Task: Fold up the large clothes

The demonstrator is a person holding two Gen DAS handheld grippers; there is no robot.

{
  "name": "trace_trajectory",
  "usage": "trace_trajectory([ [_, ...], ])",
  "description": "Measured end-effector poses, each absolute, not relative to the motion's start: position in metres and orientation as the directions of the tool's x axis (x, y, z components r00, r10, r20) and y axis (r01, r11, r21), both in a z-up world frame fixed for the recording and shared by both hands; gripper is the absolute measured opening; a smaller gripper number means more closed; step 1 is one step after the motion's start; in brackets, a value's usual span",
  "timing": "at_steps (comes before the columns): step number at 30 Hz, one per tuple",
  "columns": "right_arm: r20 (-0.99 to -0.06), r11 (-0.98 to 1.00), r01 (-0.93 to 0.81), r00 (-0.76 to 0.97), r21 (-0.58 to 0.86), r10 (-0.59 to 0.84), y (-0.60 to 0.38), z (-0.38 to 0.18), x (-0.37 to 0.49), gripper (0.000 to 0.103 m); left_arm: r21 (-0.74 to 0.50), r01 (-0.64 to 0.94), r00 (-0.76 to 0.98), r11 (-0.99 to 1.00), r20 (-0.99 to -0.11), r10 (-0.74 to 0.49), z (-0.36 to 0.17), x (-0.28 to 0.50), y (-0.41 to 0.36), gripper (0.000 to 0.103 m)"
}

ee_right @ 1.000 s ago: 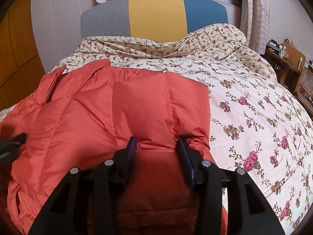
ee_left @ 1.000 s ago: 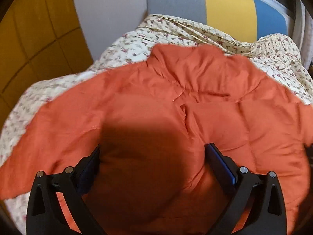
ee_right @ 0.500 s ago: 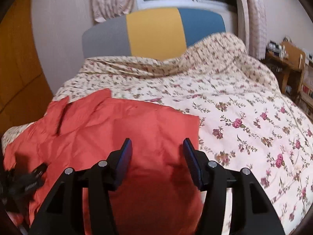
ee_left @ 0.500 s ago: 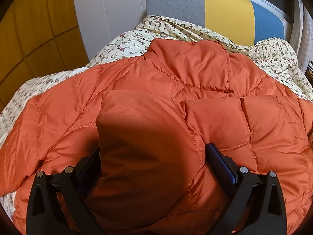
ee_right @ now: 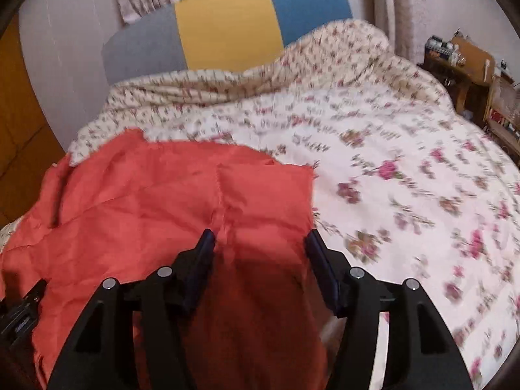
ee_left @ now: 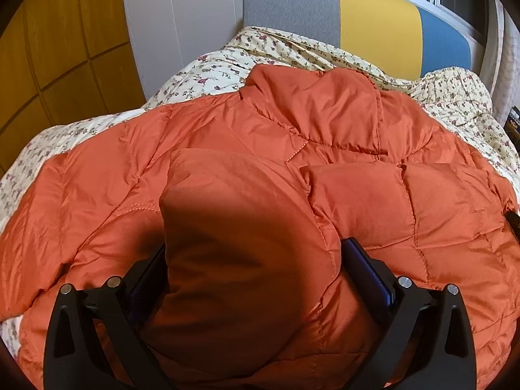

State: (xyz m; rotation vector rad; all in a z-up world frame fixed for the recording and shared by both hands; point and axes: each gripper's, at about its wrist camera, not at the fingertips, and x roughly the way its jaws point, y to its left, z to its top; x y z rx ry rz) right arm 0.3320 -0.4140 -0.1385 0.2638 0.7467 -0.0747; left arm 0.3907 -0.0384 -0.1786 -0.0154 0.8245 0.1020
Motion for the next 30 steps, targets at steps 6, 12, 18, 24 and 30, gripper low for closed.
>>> trace_trajectory([
  [6, -0.688, 0.986, 0.027, 0.719, 0.164, 0.094, -0.378, -0.131, 0.295, 0.032, -0.029, -0.166, 0.731, 0.986, -0.675, 0.103, -0.167, 0.368, -0.024, 0.1],
  [12, -0.747, 0.999, 0.02, 0.665, 0.032, 0.01, -0.354, -0.152, 0.304, 0.034, 0.023, -0.155, 0.67, 0.988, -0.733, 0.122, -0.179, 0.381, -0.033, 0.1],
  [18, -0.742, 0.999, 0.023, 0.67, 0.03, 0.007, -0.356, -0.155, 0.302, 0.034, -0.014, -0.147, 0.651, 0.989, -0.754, 0.086, -0.178, 0.381, -0.026, 0.1],
  [24, -0.741, 1.0, 0.024, 0.672, 0.019, -0.002, -0.353, -0.154, 0.302, 0.034, -0.112, -0.031, 0.627, 0.993, -0.776, -0.068, -0.163, 0.352, -0.002, 0.1],
  [30, -0.74, 1.0, 0.024, 0.672, 0.018, -0.003, -0.355, -0.153, 0.303, 0.034, -0.22, -0.128, 0.696, 0.967, -0.715, -0.071, -0.144, 0.301, 0.07, 0.1],
])
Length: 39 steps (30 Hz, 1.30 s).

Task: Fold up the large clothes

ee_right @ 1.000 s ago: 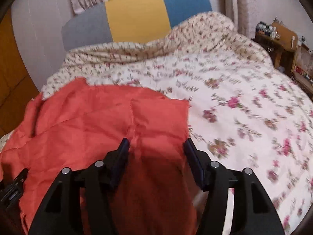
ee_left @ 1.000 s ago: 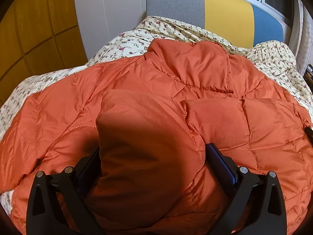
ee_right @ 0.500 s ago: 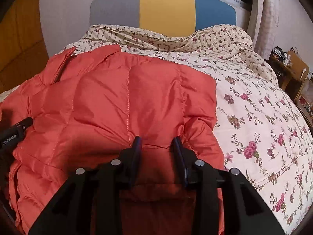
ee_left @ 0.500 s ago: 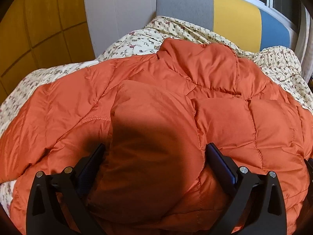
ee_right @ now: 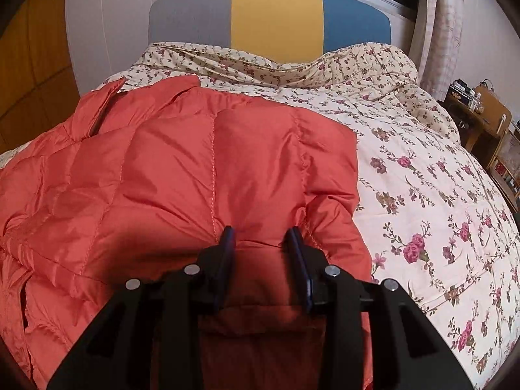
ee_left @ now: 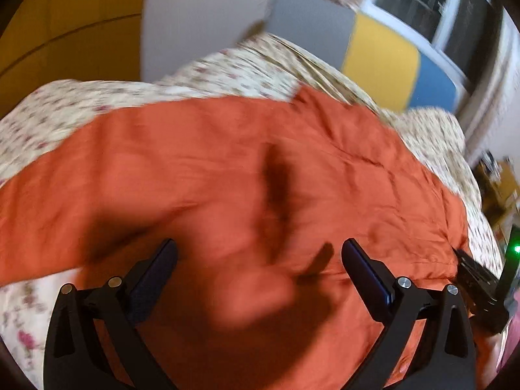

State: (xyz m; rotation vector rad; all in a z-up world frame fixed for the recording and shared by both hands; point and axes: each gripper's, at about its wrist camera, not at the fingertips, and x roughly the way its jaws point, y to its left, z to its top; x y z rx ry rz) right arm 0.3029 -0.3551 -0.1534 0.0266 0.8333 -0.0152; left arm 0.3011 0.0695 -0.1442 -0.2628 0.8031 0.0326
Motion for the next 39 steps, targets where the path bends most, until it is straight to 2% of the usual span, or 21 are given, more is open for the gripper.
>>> trace_trajectory([
  [4, -0.74, 1.0, 0.024, 0.673, 0.016, -0.004, -0.355, -0.153, 0.302, 0.034, -0.253, -0.265, 0.714, 0.93, -0.7, 0.012, -0.14, 0.272, 0.127, 0.1],
  [9, -0.74, 1.0, 0.024, 0.673, 0.014, -0.005, -0.355, -0.153, 0.302, 0.035, -0.392, -0.459, 0.707, 0.797, -0.704, 0.061, -0.147, 0.229, 0.213, 0.1],
  [12, -0.739, 1.0, 0.024, 0.673, 0.012, -0.007, -0.356, -0.153, 0.302, 0.035, -0.44, -0.52, 0.704, 0.732, -0.706, 0.076, -0.153, 0.208, 0.244, 0.1],
  [19, -0.739, 1.0, 0.024, 0.674, 0.013, -0.006, -0.356, -0.153, 0.302, 0.035, -0.467, -0.616, 0.686, 0.634, -0.714, 0.141, -0.163, 0.161, 0.282, 0.1],
  [22, -0.739, 1.0, 0.023, 0.674, 0.013, -0.007, -0.356, -0.153, 0.302, 0.035, -0.523, -0.615, 0.717, 0.59, -0.683, 0.142, -0.166, 0.147, 0.294, 0.1],
  [29, -0.738, 1.0, 0.023, 0.674, 0.013, -0.006, -0.356, -0.153, 0.302, 0.035, -0.629, -0.616, 0.765, 0.474, -0.623, 0.166, -0.174, 0.124, 0.314, 0.083],
  [35, -0.738, 1.0, 0.023, 0.675, 0.012, -0.006, -0.356, -0.153, 0.301, 0.035, -0.675, -0.622, 0.775, 0.397, -0.601, 0.194, -0.175, 0.127, 0.338, 0.082],
  [37, -0.738, 1.0, 0.023, 0.675, 0.013, -0.006, -0.356, -0.153, 0.301, 0.035, -0.669, -0.645, 0.76, 0.369, -0.611, 0.222, -0.174, 0.13, 0.347, 0.075],
  [39, -0.738, 1.0, 0.023, 0.675, 0.013, -0.006, -0.357, -0.153, 0.301, 0.035, -0.644, -0.674, 0.736, 0.362, -0.631, 0.246, -0.175, 0.135, 0.355, 0.06],
])
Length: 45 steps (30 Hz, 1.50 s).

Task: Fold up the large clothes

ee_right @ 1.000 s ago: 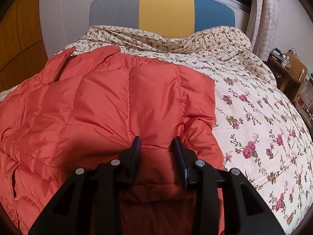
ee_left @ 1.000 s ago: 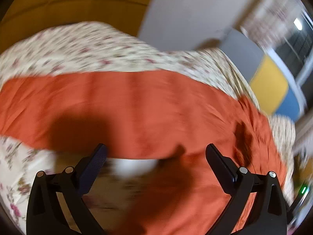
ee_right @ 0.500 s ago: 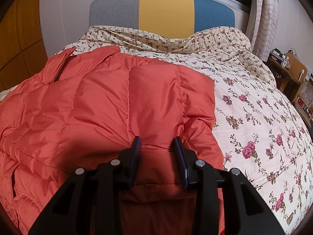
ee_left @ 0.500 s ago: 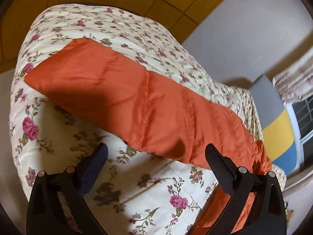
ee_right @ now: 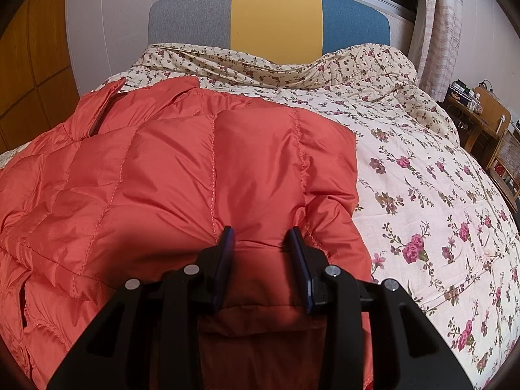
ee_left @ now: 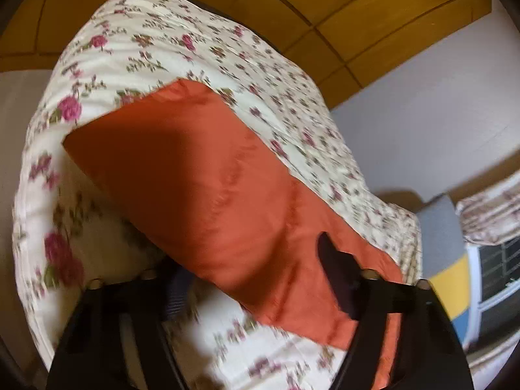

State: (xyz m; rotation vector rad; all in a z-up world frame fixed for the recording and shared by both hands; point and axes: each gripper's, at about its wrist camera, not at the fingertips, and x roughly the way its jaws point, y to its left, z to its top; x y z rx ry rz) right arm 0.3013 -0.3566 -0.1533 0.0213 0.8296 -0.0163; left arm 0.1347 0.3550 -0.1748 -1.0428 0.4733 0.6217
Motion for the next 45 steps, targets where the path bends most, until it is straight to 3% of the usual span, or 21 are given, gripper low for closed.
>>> trace_trajectory([
  [5, -0.738, 1.0, 0.023, 0.675, 0.012, -0.006, -0.357, -0.153, 0.301, 0.035, -0.614, -0.703, 0.708, 0.359, -0.656, 0.263, -0.175, 0.145, 0.367, 0.016],
  [14, -0.737, 1.0, 0.022, 0.676, 0.013, -0.005, -0.357, -0.154, 0.301, 0.035, -0.483, -0.647, 0.75, 0.59, -0.542, 0.379, -0.113, 0.173, 0.304, 0.016],
  [27, -0.736, 1.0, 0.021, 0.676, 0.014, -0.004, -0.357, -0.154, 0.301, 0.035, -0.306, -0.335, 0.901, 0.891, -0.382, 0.207, -0.053, 0.237, 0.162, 0.016],
  [40, -0.735, 1.0, 0.021, 0.678, 0.018, -0.001, -0.358, -0.153, 0.301, 0.035, -0.065, -0.092, 0.925, 0.994, -0.374, 0.061, -0.048, 0.275, 0.017, 0.016],
  [45, -0.735, 1.0, 0.021, 0.678, 0.022, 0.001, -0.357, -0.153, 0.302, 0.035, 0.023, -0.001, 0.913, 1.0, -0.408, 0.01, -0.061, 0.287, -0.04, 0.016],
])
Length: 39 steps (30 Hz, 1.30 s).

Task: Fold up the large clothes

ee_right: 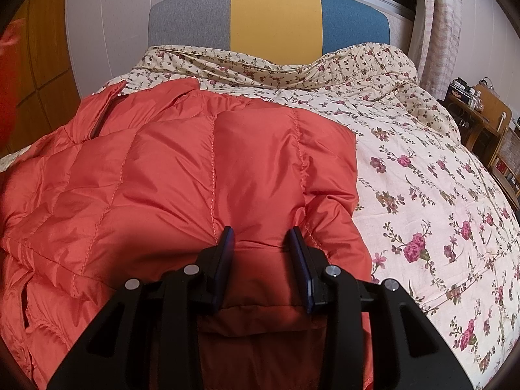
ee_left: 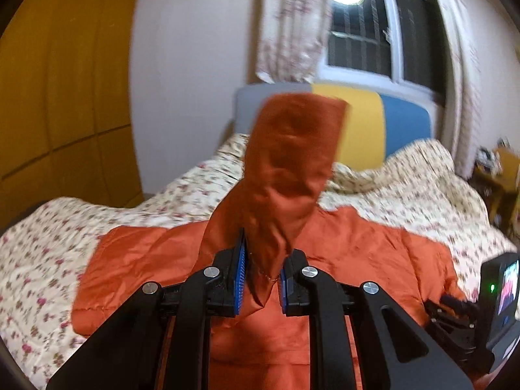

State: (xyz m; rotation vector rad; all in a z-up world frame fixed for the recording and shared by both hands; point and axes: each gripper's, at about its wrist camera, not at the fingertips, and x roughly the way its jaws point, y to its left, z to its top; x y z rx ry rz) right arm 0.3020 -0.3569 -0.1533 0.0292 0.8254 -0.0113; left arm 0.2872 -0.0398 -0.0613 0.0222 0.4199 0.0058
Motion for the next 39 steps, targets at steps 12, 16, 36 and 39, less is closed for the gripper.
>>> trace_trajectory([
  [12, -0.734, 1.0, 0.021, 0.679, 0.023, 0.002, -0.358, -0.154, 0.301, 0.035, 0.164, 0.167, 0.814, 0.972, -0.579, -0.043, -0.128, 0.315, -0.094, 0.016],
  [16, -0.734, 1.0, 0.021, 0.679, 0.022, 0.002, -0.358, -0.154, 0.301, 0.035, 0.164, 0.199, 0.786, 0.966, -0.615, -0.057, -0.14, 0.319, -0.096, 0.016],
  [36, -0.735, 1.0, 0.023, 0.678, 0.018, -0.003, -0.354, -0.151, 0.303, 0.035, 0.198, 0.299, 0.754, 0.934, -0.648, -0.104, -0.149, 0.315, -0.118, 0.046],
  [39, -0.734, 1.0, 0.023, 0.679, 0.017, -0.003, -0.355, -0.151, 0.304, 0.035, 0.163, 0.311, 0.773, 0.936, -0.617, -0.149, -0.135, 0.298, -0.113, 0.096],
])
